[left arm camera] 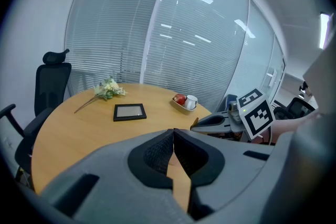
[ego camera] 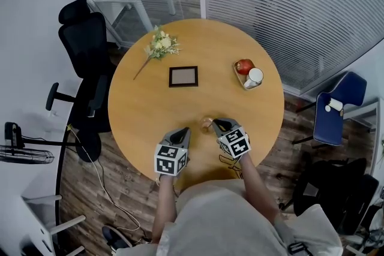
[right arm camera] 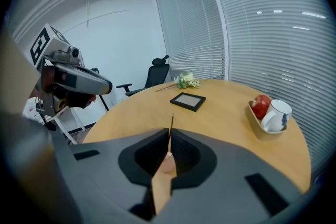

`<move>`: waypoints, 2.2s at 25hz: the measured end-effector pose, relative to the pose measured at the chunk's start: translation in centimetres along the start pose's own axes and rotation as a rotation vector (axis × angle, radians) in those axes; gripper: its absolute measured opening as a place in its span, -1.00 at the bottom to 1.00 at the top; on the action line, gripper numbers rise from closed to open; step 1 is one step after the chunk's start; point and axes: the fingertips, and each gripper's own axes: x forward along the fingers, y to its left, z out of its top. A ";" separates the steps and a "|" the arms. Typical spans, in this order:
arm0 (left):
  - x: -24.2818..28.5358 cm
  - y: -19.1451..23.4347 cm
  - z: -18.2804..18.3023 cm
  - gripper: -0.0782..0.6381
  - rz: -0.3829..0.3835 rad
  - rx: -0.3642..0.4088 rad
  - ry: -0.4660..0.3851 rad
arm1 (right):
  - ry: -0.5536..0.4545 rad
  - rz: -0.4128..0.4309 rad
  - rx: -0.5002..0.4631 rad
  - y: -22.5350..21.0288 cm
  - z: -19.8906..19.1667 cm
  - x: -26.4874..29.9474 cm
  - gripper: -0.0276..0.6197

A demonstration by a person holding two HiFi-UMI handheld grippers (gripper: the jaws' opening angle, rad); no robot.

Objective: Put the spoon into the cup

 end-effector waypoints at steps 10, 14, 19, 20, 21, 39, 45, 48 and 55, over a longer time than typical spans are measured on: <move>-0.1 0.1 0.1 -0.76 -0.005 0.006 0.002 | -0.003 -0.054 0.064 -1.2 -0.5 0.0 -0.85; -0.1 0.1 0.2 -0.76 -0.007 0.013 0.003 | -0.008 -0.068 0.099 -1.7 -0.9 -0.1 -0.79; -0.3 -0.5 0.3 -0.76 -0.017 0.030 0.001 | -0.040 -0.067 0.142 -1.6 -0.6 -0.7 -0.73; -0.3 -0.6 0.4 -0.76 -0.018 0.032 -0.001 | -0.045 -0.065 0.143 -1.6 -0.5 -1.0 -0.73; -0.4 -0.6 0.4 -0.76 -0.018 0.034 -0.003 | -0.049 -0.066 0.143 -1.6 -0.5 -1.2 -0.73; -1.2 -4.0 -2.4 -0.76 -0.051 0.039 -0.002 | -0.097 -0.091 0.109 0.3 -1.4 -6.1 -0.73; -1.9 -4.3 -3.1 -0.76 -0.051 0.037 -0.001 | -0.109 -0.100 0.121 0.6 -1.8 -7.2 -0.73; -1.9 -4.3 -3.6 -0.76 -0.052 0.032 0.004 | -0.123 -0.103 0.141 0.7 -2.0 -7.7 -0.73; -1.6 -4.9 -3.8 -0.76 -0.065 0.040 0.011 | -0.155 -0.109 0.188 0.2 -2.2 -8.9 -0.77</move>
